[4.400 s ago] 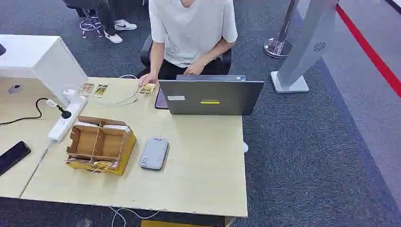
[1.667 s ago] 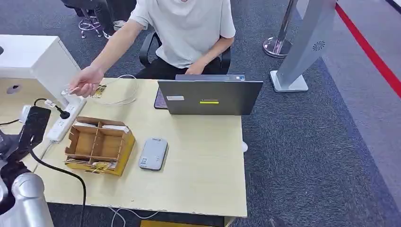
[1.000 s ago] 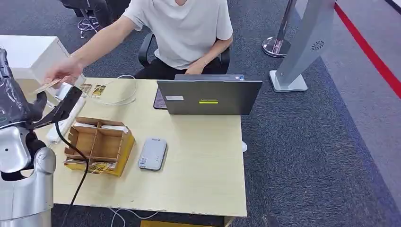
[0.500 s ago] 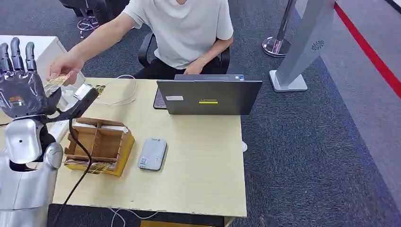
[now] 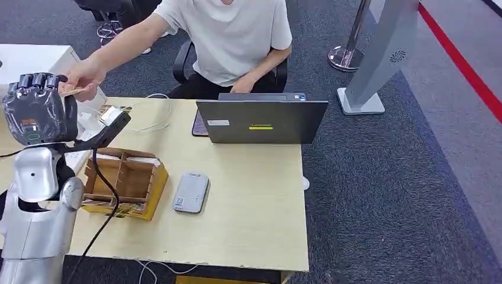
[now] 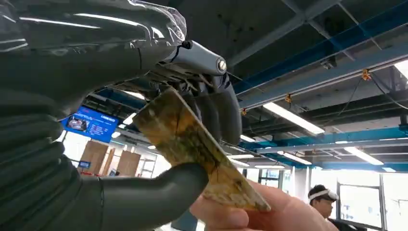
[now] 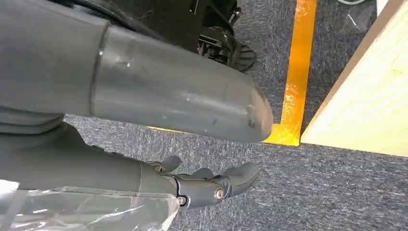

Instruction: Pass the card to the sensor for recognition and then transmit it.

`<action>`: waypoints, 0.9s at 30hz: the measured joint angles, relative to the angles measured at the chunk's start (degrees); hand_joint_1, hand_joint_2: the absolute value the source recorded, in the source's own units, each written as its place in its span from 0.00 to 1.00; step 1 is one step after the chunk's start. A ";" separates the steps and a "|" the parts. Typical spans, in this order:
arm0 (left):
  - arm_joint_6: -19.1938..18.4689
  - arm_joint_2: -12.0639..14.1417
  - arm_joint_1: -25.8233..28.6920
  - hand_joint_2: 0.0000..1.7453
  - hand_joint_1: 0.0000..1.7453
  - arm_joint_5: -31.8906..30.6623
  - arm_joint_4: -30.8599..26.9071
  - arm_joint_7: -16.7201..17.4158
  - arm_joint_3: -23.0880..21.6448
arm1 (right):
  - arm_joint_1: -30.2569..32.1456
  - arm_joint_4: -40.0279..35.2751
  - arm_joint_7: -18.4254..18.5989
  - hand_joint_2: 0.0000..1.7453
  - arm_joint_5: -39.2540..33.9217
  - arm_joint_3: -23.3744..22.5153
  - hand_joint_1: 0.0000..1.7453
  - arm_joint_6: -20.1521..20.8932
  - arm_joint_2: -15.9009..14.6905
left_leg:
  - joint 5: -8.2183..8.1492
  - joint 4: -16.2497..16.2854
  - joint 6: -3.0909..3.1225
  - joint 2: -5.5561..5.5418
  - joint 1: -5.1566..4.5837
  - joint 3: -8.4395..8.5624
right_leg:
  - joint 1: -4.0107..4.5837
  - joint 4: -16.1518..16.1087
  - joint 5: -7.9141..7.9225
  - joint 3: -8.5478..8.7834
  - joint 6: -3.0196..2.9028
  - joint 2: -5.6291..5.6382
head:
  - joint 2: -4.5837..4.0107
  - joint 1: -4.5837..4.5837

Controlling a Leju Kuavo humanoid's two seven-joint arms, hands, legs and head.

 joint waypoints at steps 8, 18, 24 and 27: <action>0.17 -0.63 -0.67 1.00 1.00 0.00 0.17 -0.98 0.00 | 0.03 -0.02 -0.04 0.00 0.09 0.00 0.00 0.02 0.00 | 0.00 0.00 0.00 0.00 0.00 -0.01 | 0.00 0.00 0.00 0.00 0.00 0.00 | 0.00 0.02; 0.15 -1.33 -0.68 1.00 1.00 0.00 0.17 -1.16 0.00 | 0.05 -0.02 -0.04 0.00 0.15 0.00 0.00 0.00 0.00 | 0.00 0.00 0.00 -0.01 0.00 -0.01 | 0.00 0.00 0.00 0.00 0.00 -0.01 | 0.00 0.00; 2.82 -3.83 -0.13 1.00 1.00 0.00 -0.59 -4.53 0.00 | 0.22 -0.02 -0.04 0.00 0.18 0.00 0.00 -0.09 0.00 | 0.00 0.00 0.00 -0.04 -0.01 -0.03 | 0.00 0.00 0.00 0.02 0.00 -0.02 | 0.00 0.02; 2.82 -5.10 0.66 1.00 1.00 0.00 -1.88 -4.92 0.00 | 0.44 -0.02 -0.07 0.00 0.18 -0.02 0.00 -0.17 0.00 | -0.01 0.00 0.00 0.00 -0.01 -0.03 | -0.01 -0.02 0.00 0.00 0.00 0.00 | 0.00 0.02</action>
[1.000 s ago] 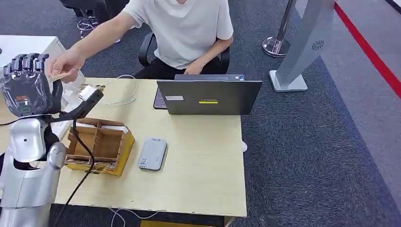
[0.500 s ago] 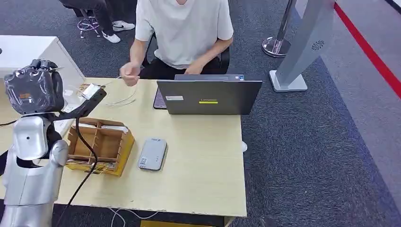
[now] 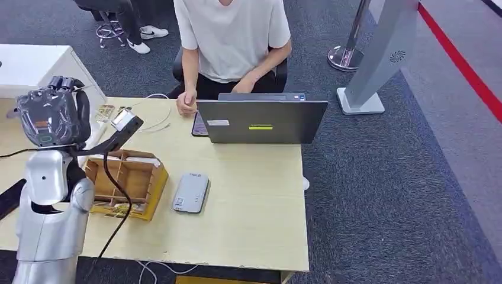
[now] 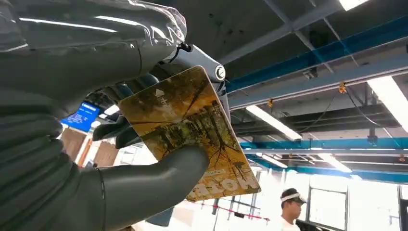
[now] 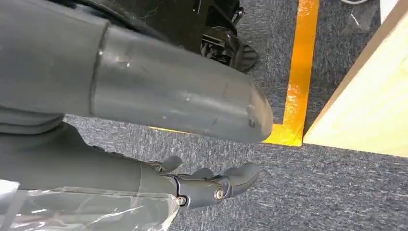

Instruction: Pass the card to the sensor for recognition and then transmit it.

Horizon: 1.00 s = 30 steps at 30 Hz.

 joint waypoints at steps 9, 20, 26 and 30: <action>-2.41 -3.47 6.52 1.00 1.00 0.00 -5.81 -0.72 -6.86 | 0.03 0.00 0.07 0.00 0.02 0.00 0.00 -0.72 0.02 | -0.01 0.00 0.01 -0.03 0.00 -0.02 | 0.00 -0.01 -0.01 0.00 0.01 -0.02 | 0.00 0.00; -13.31 -4.45 10.61 1.00 1.00 0.00 -5.77 3.81 -19.52 | -0.11 -0.15 0.28 0.00 0.15 -0.46 0.00 -0.70 0.09 | -0.01 0.00 0.01 -0.03 0.00 -0.02 | 0.00 -0.01 0.00 0.00 0.01 -0.03 | 0.00 0.00; -16.78 -5.92 12.36 1.00 1.00 0.00 -4.61 2.76 -19.61 | -0.12 -0.17 0.83 0.00 0.66 -0.79 0.00 -0.70 0.09 | -0.01 -0.01 0.01 -0.06 0.00 -0.04 | 0.00 -0.01 -0.01 0.00 0.01 -0.04 | 0.00 -0.02; -18.71 -6.68 13.17 1.00 1.00 0.00 -3.49 2.63 -19.56 | -0.15 -0.17 0.98 0.00 0.89 -0.87 0.00 -0.68 0.09 | -0.01 -0.01 0.01 -0.07 0.00 -0.06 | 0.00 -0.01 -0.01 0.00 0.01 -0.06 | 0.00 -0.02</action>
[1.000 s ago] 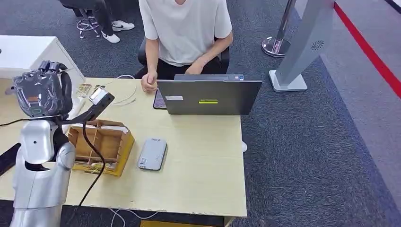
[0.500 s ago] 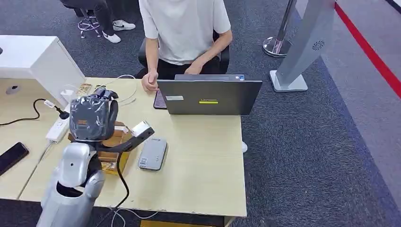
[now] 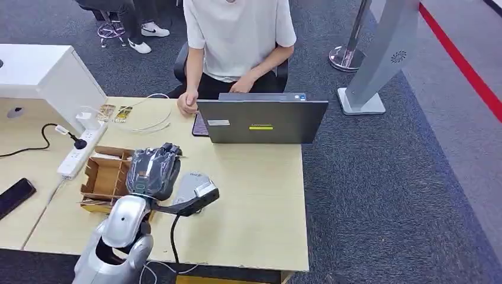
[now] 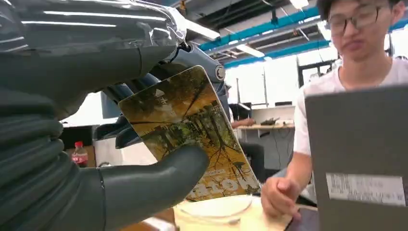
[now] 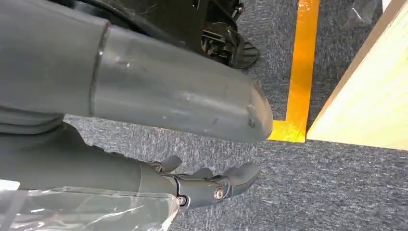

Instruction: Pass the card to the sensor for recognition and then transmit it.

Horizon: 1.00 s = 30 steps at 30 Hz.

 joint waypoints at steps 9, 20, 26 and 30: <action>-4.70 -0.81 0.98 1.00 1.00 0.00 3.85 2.45 1.75 | -0.41 0.00 1.01 0.00 1.18 0.00 0.00 -0.02 0.02 | 0.00 0.00 0.00 -0.03 0.00 -0.01 | 0.00 0.00 0.00 0.00 0.00 -0.03 | 0.00 0.02; -7.13 -2.56 0.90 1.00 1.00 0.00 6.88 4.39 4.55 | -0.81 0.02 1.86 0.00 2.19 0.00 0.00 -0.15 0.28 | 0.00 0.00 0.00 -0.04 0.00 -0.02 | 0.00 0.00 0.00 0.00 0.00 -0.04 | 0.00 0.02; -7.87 -3.37 0.35 1.00 1.00 0.26 9.27 1.79 6.60 | -0.98 0.02 1.66 0.00 -0.52 -0.81 0.00 2.06 0.31 | 0.00 0.00 0.00 -0.04 0.00 -0.01 | 0.00 0.00 0.00 -0.01 0.00 -0.04 | 0.00 0.02; -7.02 -3.91 -0.19 1.00 1.00 0.44 12.37 -0.68 8.22 | -1.11 0.02 1.53 0.00 -0.72 -1.49 0.00 2.65 0.39 | 0.01 0.00 0.00 -0.04 0.00 -0.01 | 0.00 0.00 0.00 -0.01 0.00 -0.03 | 0.00 0.02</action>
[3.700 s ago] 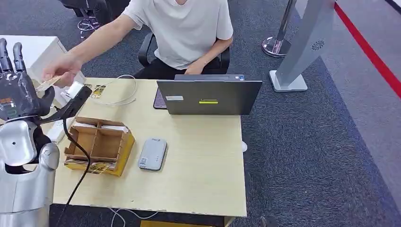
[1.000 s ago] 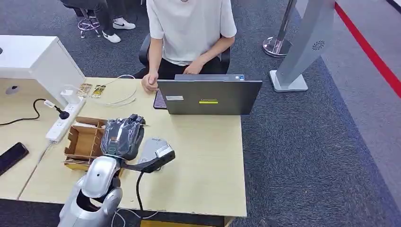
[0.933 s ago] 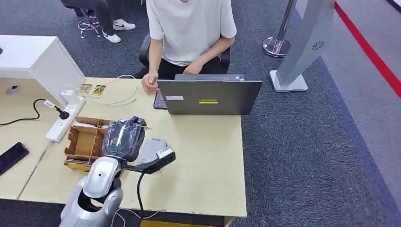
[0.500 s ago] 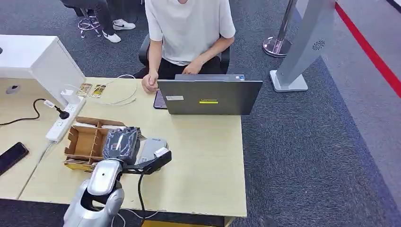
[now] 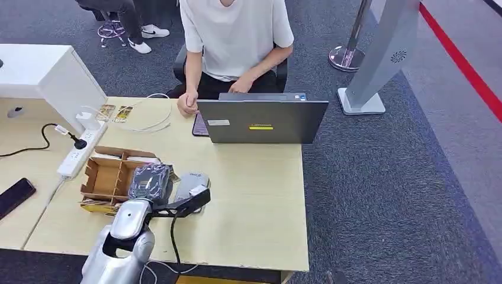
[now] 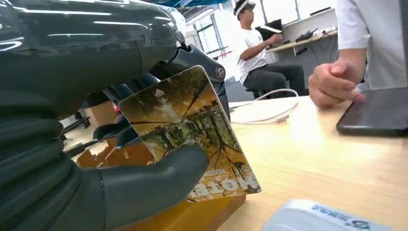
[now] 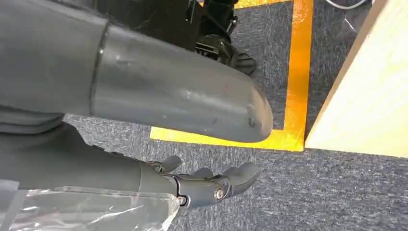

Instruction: Pass the card to the sensor for recognition and then transmit it.

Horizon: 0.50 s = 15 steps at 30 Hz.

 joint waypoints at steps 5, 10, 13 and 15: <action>2.76 -0.96 -0.04 1.00 1.00 0.46 3.04 -3.65 0.31 | -0.22 0.00 -0.20 0.00 0.61 -0.07 0.00 0.20 0.35 | 0.00 0.00 0.00 0.00 -0.01 0.00 | 0.00 0.00 0.00 0.00 0.00 0.00 | 0.00 0.00; 4.04 -2.16 -0.07 1.00 1.00 1.03 4.46 -4.59 0.28 | -0.23 0.00 -0.70 0.00 0.70 -0.26 0.00 0.26 0.55 | 0.00 0.00 0.00 0.00 -0.01 0.00 | 0.00 -0.01 0.00 -0.01 0.00 0.00 | 0.00 -0.02; 4.37 -2.80 -0.06 1.00 1.00 1.33 5.29 -4.68 0.28 | -0.22 0.00 -0.72 0.00 0.68 -0.37 0.00 0.26 0.55 | 0.00 0.01 0.00 0.00 -0.01 0.00 | 0.00 -0.01 0.00 -0.01 0.00 0.00 | 0.00 0.00; 5.14 -3.17 -0.05 1.00 1.00 1.46 5.96 -4.96 0.28 | -0.22 0.00 -0.72 0.00 0.70 -0.39 0.00 0.20 0.55 | 0.00 0.00 0.00 0.00 -0.01 0.00 | 0.00 -0.01 0.00 -0.01 0.00 0.00 | 0.00 -0.02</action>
